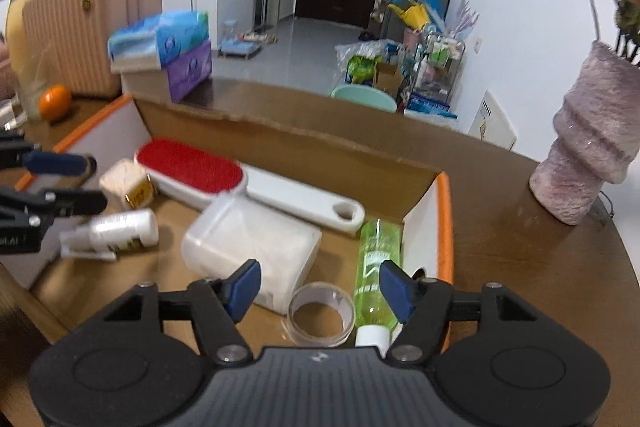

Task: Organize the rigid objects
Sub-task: 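Carry the tube and tape roll into the cardboard box and open both grippers, then withdraw both open grippers from the box back over the table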

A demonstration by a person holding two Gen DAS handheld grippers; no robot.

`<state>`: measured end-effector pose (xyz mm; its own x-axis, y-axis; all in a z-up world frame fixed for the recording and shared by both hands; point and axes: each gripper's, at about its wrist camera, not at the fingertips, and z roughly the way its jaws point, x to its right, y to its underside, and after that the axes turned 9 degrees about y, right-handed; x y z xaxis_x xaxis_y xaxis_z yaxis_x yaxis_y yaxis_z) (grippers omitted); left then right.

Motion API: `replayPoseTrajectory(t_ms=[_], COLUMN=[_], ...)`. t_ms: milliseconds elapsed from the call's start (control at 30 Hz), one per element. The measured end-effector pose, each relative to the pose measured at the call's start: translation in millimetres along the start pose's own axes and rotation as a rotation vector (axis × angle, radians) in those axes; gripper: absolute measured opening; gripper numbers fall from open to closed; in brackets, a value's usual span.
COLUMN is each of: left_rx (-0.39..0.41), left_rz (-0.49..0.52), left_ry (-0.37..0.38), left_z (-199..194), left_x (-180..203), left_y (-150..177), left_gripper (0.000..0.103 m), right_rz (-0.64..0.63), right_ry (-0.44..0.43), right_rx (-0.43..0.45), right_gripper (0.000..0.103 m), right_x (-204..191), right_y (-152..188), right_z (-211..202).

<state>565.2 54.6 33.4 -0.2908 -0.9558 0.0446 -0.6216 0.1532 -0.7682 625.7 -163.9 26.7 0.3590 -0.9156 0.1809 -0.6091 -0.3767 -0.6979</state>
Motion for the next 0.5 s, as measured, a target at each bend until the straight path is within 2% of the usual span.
replayPoseTrajectory(t_ms=[233, 367, 500], left_rx=[0.079, 0.136, 0.193], left_rz=[0.004, 0.020, 0.040], left_ry=[-0.013, -0.015, -0.015], left_z=[-58.9, -102.7, -147.0], left_x=[9.5, 22.5, 37.2], left_y=[-10.1, -14.9, -13.2], left_gripper=[0.048, 0.051, 0.055], right_rz=[0.023, 0.001, -0.045], right_ry=[0.019, 0.024, 0.041], right_rx=[0.095, 0.155, 0.195], right_gripper=[0.066, 0.075, 0.076], right_x=[5.2, 0.9, -9.5], right_y=[-12.4, -15.4, -10.5], right_z=[-59.1, -104.0, -145.5])
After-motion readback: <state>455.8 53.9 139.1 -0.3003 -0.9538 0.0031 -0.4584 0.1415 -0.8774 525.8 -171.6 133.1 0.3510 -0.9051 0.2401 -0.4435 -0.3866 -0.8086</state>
